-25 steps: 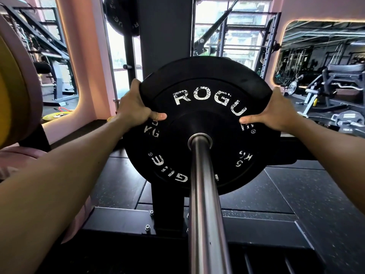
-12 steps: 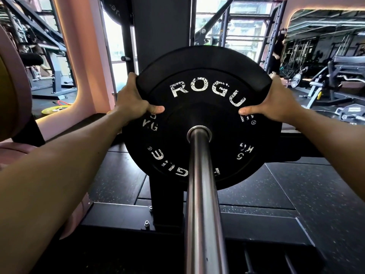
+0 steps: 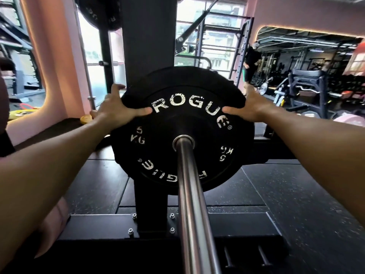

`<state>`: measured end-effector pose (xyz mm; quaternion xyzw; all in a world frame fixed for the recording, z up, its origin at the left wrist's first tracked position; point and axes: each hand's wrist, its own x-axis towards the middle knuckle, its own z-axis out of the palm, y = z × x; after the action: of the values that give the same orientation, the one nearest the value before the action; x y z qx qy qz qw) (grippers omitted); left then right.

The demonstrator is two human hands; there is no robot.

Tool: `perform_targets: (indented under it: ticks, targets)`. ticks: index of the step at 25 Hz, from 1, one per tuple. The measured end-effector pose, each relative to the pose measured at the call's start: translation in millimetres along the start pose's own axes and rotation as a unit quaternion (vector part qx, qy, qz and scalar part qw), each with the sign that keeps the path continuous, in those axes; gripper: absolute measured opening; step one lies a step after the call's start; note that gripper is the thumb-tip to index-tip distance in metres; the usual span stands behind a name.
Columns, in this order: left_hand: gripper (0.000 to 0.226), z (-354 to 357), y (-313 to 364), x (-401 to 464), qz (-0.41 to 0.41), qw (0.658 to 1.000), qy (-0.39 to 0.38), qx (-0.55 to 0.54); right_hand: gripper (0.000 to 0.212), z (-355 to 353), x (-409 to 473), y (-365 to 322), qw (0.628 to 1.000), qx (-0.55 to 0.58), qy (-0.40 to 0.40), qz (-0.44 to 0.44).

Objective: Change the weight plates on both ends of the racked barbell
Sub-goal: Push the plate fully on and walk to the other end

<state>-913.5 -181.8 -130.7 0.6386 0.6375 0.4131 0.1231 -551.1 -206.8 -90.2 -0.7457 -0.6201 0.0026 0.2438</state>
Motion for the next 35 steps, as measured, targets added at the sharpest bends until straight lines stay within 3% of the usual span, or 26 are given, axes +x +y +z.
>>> perform_targets:
  ticks: [5, 9, 16, 21, 24, 28, 35]
  targets:
    - [0.085, -7.9, 92.4, 18.3, 0.137, 0.99, 0.023, -0.015, 0.081, -52.9, 10.6, 32.5, 0.999, 0.015, 0.014, 0.043]
    - [0.067, 15.6, 196.7, 40.9, 0.23, 0.971, 0.039, 0.06, 0.074, -89.1, 34.4, 87.0, 0.996, -0.01, 0.02, 0.084]
    - [0.043, 153.1, 311.7, 58.8, 0.264, 0.944, -0.18, 0.083, 0.069, -88.6, 70.7, 199.7, 0.99, -0.037, -0.012, 0.136]
    - [0.038, 289.8, 323.0, 39.7, 0.258, 0.896, -0.334, 0.138, 0.06, -34.1, 68.9, 277.5, 0.983, -0.039, -0.11, 0.145]
    - [0.05, 345.4, 313.0, 8.5, 0.235, 0.863, -0.421, 0.154, 0.047, 5.4, 62.6, 298.4, 0.989, -0.024, -0.111, 0.1]
    - [0.045, 371.8, 290.0, -16.3, 0.234, 0.901, -0.338, 0.137, 0.032, 28.4, 53.3, 302.9, 0.996, 0.009, -0.009, 0.083]
    - [0.047, 315.4, 268.3, -49.4, 0.223, 0.907, -0.342, 0.103, 0.024, 18.7, 10.6, 272.2, 0.998, 0.037, 0.01, 0.043]
